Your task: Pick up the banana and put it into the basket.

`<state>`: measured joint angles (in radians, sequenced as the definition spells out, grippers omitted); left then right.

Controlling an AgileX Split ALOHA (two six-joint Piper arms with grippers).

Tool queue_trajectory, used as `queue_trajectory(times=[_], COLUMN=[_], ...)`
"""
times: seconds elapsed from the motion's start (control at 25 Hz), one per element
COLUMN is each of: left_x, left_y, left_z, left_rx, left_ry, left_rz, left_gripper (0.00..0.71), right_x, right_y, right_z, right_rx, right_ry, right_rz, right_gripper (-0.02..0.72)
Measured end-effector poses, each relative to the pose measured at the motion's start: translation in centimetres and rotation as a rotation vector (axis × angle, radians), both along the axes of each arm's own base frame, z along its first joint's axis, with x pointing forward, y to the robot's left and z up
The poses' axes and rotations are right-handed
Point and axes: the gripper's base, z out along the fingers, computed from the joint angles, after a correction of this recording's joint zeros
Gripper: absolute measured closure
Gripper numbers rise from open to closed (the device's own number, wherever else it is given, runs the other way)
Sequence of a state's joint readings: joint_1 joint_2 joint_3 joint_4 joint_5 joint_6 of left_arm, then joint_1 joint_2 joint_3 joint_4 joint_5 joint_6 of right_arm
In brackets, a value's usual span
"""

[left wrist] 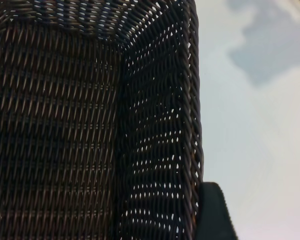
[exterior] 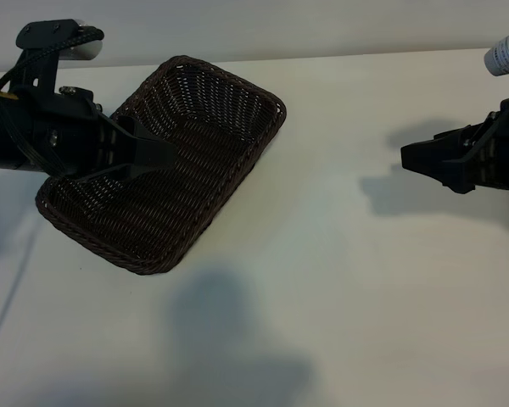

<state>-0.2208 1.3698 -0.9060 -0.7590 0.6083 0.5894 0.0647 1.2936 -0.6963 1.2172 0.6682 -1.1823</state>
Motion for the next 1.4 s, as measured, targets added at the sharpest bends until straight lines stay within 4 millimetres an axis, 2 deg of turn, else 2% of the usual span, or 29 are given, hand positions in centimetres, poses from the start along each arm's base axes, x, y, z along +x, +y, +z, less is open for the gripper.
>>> queue_trajectory(times=[1.12,1.4], left_x=[0.01,-0.08], left_y=[0.00,0.40], left_z=[0.00,0.00], left_rx=[0.000,-0.006], left_ry=[0.000,0.061], left_rz=[0.001,0.106], left_gripper=[0.228,0.228], right_x=[0.00,0.02], right_y=[0.00,0.01], right_z=[0.00,0.03], right_rx=[0.001,0.005], right_ry=[0.000,0.000], right_rz=[-0.001,-0.003], right_gripper=[0.162,0.162])
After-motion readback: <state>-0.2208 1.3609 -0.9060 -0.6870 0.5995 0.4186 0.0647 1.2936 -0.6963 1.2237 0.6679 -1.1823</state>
